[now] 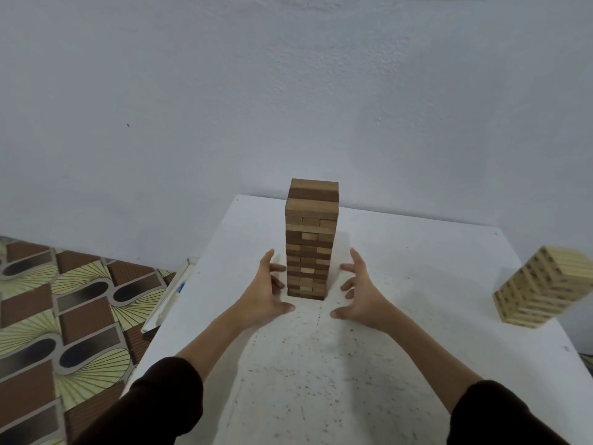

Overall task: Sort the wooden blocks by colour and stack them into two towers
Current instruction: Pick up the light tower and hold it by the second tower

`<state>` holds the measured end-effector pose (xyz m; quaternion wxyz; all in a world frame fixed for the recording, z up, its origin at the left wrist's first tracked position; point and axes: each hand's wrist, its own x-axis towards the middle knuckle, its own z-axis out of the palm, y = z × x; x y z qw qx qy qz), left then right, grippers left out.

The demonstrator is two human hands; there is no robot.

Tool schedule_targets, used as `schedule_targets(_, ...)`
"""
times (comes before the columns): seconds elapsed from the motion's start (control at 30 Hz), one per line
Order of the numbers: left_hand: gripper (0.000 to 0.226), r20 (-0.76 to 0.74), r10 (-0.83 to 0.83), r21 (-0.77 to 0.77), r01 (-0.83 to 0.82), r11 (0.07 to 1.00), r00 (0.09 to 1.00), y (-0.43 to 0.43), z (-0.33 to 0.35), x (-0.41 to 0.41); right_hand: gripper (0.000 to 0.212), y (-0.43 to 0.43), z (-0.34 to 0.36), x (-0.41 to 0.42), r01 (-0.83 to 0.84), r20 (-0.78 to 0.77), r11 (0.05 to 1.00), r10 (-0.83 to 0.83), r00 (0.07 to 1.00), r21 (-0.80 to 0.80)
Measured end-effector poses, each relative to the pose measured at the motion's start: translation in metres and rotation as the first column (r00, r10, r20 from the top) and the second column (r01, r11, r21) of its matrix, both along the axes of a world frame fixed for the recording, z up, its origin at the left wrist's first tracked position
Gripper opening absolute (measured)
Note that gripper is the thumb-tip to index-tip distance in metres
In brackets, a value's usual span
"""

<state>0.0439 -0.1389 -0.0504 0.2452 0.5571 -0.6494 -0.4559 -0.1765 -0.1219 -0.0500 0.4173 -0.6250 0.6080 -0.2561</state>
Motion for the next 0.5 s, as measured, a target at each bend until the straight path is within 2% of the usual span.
schedule_targets(0.13, 0.079, -0.112, 0.270, -0.062, -0.278, 0.959, 0.956, 0.043, -0.003, -0.005, 0.117, 0.027, -0.002, -0.022, 0.109, -0.019, 0.993, -0.110, 0.994, -0.039)
schedule_targets(0.23, 0.056, -0.147, 0.359, -0.121, -0.377, 0.918, 0.922, 0.074, -0.009, -0.010, 0.089, 0.055, -0.007, -0.042, 0.216, 0.008, 0.969, -0.216, 0.976, -0.119)
schedule_targets(0.37, 0.037, -0.159, 0.262, -0.253, -0.296, 0.921, 0.952, 0.114, -0.016, -0.028, 0.041, 0.095, -0.008, -0.069, 0.278, -0.039, 0.931, -0.295, 0.955, -0.237)
schedule_targets(0.5, 0.031, -0.142, 0.124, -0.301, -0.162, 0.940, 0.982, 0.135, -0.017, -0.059, 0.025, 0.125, -0.003, -0.092, 0.322, -0.089, 0.906, -0.358, 0.930, -0.275)
